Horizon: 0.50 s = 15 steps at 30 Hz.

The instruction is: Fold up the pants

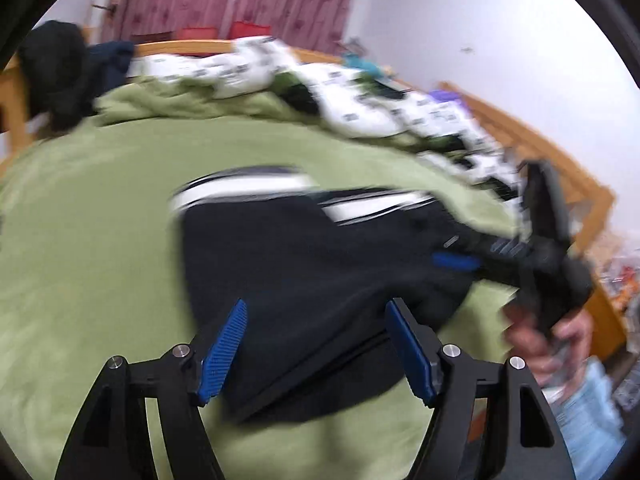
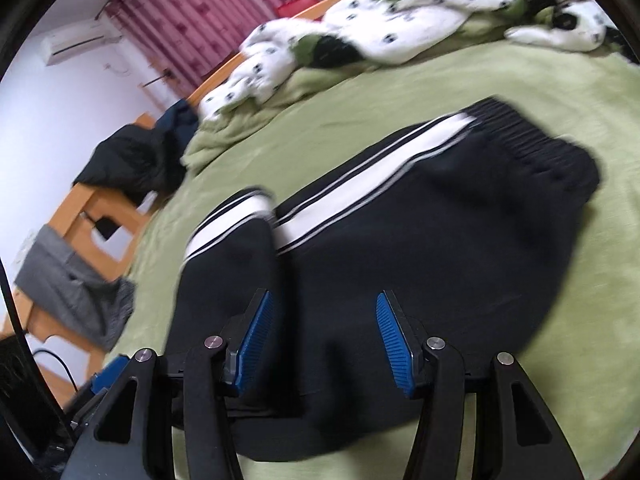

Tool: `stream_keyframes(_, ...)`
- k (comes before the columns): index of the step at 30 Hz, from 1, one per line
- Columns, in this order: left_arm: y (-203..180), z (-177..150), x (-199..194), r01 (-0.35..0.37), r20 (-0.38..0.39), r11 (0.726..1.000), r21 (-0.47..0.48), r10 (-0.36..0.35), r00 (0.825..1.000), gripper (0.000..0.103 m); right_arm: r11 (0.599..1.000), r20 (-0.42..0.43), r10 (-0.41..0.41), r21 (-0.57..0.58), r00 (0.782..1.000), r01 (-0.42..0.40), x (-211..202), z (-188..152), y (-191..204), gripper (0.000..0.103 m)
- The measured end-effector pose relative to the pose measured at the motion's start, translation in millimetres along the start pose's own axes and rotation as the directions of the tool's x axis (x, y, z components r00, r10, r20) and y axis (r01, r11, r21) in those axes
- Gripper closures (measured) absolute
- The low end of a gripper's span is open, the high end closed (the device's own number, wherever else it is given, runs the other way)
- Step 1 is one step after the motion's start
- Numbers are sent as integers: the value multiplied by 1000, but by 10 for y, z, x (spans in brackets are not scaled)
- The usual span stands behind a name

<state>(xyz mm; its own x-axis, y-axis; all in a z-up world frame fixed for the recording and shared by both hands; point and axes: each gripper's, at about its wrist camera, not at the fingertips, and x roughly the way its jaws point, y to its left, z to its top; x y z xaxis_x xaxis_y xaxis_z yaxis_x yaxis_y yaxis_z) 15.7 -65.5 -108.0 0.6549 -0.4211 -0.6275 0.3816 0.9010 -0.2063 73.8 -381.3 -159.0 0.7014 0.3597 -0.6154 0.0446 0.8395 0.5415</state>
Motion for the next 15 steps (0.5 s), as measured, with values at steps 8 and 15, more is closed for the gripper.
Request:
stream_keyframes(8,693,-742,270,32,-157,956,-292,-82,984,33,999,-142,37,-1,989,-37,630,-204,273,47)
stream_keyframes(15,485,-734,476,154,-97,929,-336,-197,976,33,995,-90,94,-32,992,-97,532,-107,429,84)
